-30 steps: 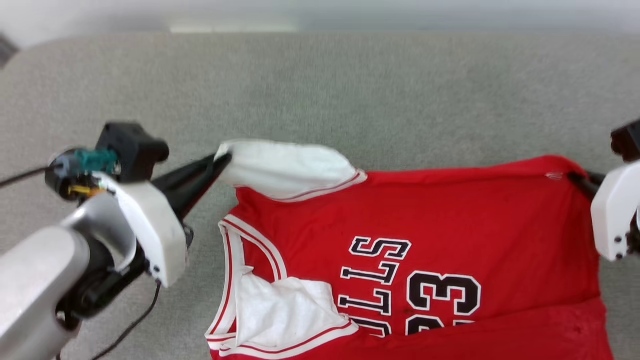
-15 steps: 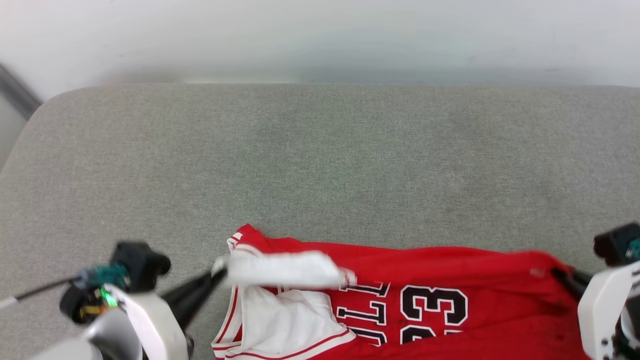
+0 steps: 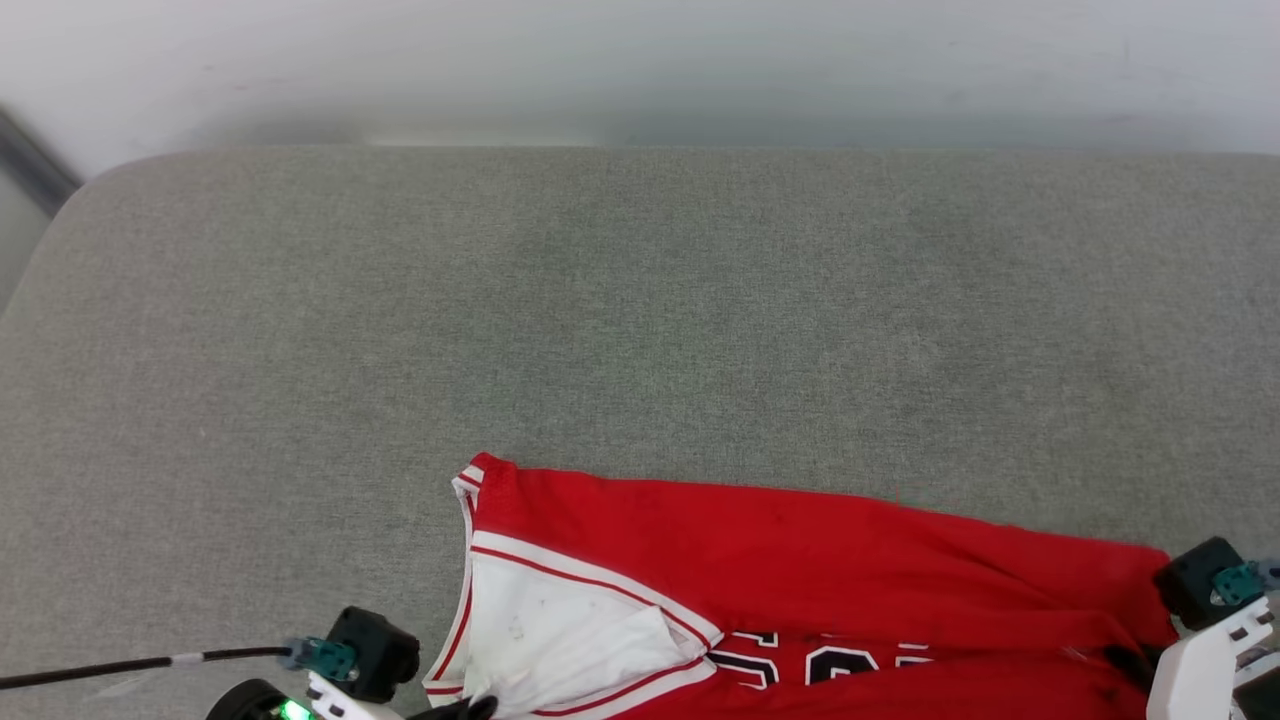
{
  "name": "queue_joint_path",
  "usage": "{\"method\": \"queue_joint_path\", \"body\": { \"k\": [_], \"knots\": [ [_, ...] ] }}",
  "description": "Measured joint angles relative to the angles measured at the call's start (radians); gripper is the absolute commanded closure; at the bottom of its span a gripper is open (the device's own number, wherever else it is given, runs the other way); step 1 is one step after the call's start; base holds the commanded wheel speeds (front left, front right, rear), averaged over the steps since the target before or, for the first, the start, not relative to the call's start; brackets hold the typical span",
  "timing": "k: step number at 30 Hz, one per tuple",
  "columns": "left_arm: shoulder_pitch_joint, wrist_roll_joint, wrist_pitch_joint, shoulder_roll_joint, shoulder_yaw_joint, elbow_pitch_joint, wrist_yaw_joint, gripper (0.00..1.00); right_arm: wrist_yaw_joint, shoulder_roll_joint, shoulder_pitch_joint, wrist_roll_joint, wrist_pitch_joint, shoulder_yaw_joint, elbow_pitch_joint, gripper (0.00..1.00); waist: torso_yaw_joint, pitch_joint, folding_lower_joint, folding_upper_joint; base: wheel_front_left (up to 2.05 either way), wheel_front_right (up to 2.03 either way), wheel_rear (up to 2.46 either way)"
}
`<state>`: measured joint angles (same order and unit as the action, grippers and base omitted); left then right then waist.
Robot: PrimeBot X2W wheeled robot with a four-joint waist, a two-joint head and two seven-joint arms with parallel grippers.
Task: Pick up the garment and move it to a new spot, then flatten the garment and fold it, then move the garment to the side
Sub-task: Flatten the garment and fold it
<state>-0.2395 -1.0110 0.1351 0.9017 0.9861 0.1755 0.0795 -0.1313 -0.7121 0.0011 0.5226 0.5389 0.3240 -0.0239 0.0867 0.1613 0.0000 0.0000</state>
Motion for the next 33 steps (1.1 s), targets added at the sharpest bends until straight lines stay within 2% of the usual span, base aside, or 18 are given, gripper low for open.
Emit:
{"method": "queue_joint_path", "body": {
  "k": [8,9,10,11,17,22,27,30,33],
  "knots": [
    [-0.029,0.062,-0.022,-0.078,0.045,-0.165,-0.05,1.0,0.0,-0.022,-0.038,-0.002,0.0,0.08,-0.05,1.0,-0.005,0.016,0.0,0.0,0.0,0.0,0.0],
    [-0.035,0.072,-0.026,-0.087,0.047,-0.184,-0.054,0.7,0.0,-0.018,-0.044,0.008,0.0,0.081,-0.058,0.56,-0.006,0.017,0.0,0.0,0.0,0.0,0.0],
    [-0.038,0.077,-0.033,-0.096,0.049,-0.198,-0.06,0.29,0.0,-0.016,-0.048,0.008,-0.002,0.085,-0.066,0.0,-0.007,0.017,0.0,0.0,0.0,0.0,0.0],
    [-0.039,0.08,-0.035,-0.103,0.053,-0.211,-0.063,0.0,0.0,-0.012,-0.053,0.017,-0.001,0.091,-0.073,0.0,-0.007,0.016,0.0,0.0,0.0,0.0,0.0],
    [-0.042,0.095,-0.082,-0.126,0.049,-0.245,-0.068,0.0,0.0,-0.004,-0.076,0.052,-0.028,0.096,-0.076,0.0,-0.011,-0.009,0.0,0.0,0.0,0.0,0.0],
    [-0.043,0.083,-0.219,-0.116,-0.045,-0.198,0.002,0.0,0.0,0.041,-0.073,0.126,-0.027,-0.04,-0.013,0.0,-0.02,-0.066,0.0,0.0,0.0,0.0,0.0],
    [-0.03,0.108,-0.363,-0.109,-0.136,-0.146,0.076,0.0,0.0,0.09,-0.027,0.132,0.022,-0.183,0.039,0.0,-0.027,-0.088,0.0,0.0,0.0,0.0,0.0],
    [-0.002,0.123,-0.394,-0.137,-0.235,-0.108,0.119,0.0,0.0,0.152,0.017,0.13,0.069,-0.286,0.047,0.0,-0.026,-0.089,0.0,0.0,0.0,0.0,0.0],
    [0.045,0.228,-0.395,-0.202,-0.389,-0.043,0.154,0.0,0.0,0.226,0.066,0.088,0.113,-0.381,0.046,0.0,-0.022,-0.084,0.0,0.0,0.0,0.0,0.0]
  ]
}}
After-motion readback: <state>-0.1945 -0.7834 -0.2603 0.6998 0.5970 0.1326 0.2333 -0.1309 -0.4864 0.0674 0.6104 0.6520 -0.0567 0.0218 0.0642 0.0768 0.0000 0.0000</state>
